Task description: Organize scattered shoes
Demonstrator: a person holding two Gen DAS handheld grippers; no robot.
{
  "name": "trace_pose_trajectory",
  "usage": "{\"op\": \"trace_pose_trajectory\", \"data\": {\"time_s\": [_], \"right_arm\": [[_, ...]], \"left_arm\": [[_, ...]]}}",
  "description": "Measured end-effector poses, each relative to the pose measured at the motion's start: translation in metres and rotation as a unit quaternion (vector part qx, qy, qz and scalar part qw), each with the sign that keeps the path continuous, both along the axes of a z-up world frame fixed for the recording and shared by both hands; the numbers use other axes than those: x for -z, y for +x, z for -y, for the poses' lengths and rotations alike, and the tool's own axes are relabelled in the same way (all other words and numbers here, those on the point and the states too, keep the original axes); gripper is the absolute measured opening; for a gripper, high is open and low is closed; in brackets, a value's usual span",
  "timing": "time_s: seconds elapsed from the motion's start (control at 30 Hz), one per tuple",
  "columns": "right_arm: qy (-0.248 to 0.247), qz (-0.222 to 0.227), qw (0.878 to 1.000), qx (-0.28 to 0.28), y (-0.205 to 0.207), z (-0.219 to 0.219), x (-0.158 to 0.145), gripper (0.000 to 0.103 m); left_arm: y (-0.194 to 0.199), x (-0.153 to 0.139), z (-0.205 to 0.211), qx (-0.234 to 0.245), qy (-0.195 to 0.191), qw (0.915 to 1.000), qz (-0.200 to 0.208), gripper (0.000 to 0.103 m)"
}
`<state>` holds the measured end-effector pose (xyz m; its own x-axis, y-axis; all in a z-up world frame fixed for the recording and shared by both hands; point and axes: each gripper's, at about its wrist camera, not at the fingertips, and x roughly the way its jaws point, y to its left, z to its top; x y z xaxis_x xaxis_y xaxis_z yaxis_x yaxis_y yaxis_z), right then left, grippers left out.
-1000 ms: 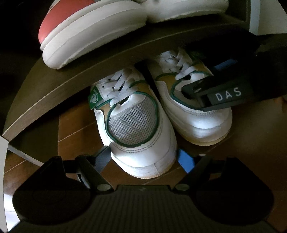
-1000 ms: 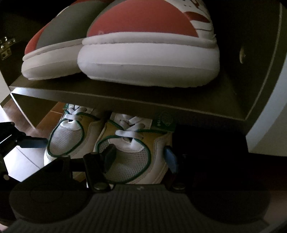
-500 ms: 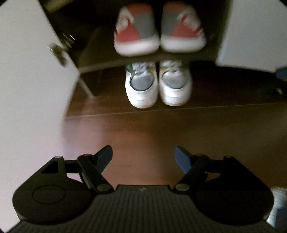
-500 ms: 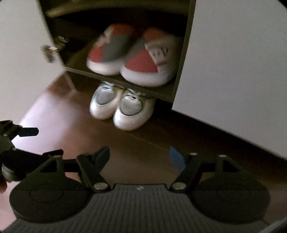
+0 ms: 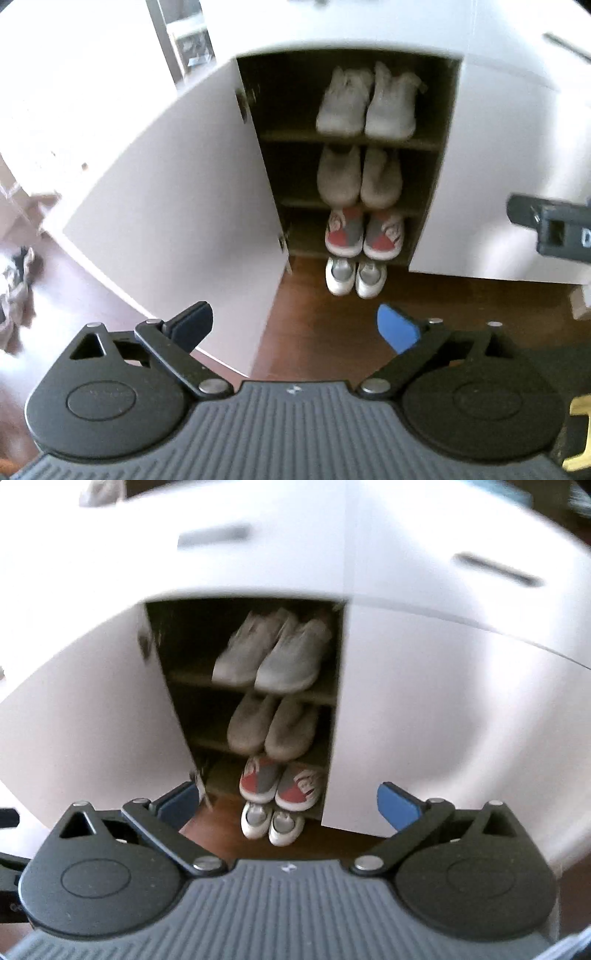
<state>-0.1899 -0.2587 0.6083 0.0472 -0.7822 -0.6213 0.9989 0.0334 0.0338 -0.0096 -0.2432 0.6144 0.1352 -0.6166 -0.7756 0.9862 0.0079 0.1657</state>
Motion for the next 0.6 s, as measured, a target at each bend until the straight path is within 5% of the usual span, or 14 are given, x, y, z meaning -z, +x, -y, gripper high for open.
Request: {"op": "trace_pose_trajectory", "data": {"time_s": [0.23,0.6], "right_arm": [[0.031,0.058,0.996,0.056,0.033,-0.128,-0.061,0.102],[0.029,0.022,0.998,0.045,0.02,-0.211,-0.106,0.102]], "left_arm": [[0.021,-0.086,-0.109,0.011,0.018,0.9997,-0.009,0.099],[0.005,-0.126,-0.185,-0.02,-0.014,0.9994,-0.023,0.099]]}}
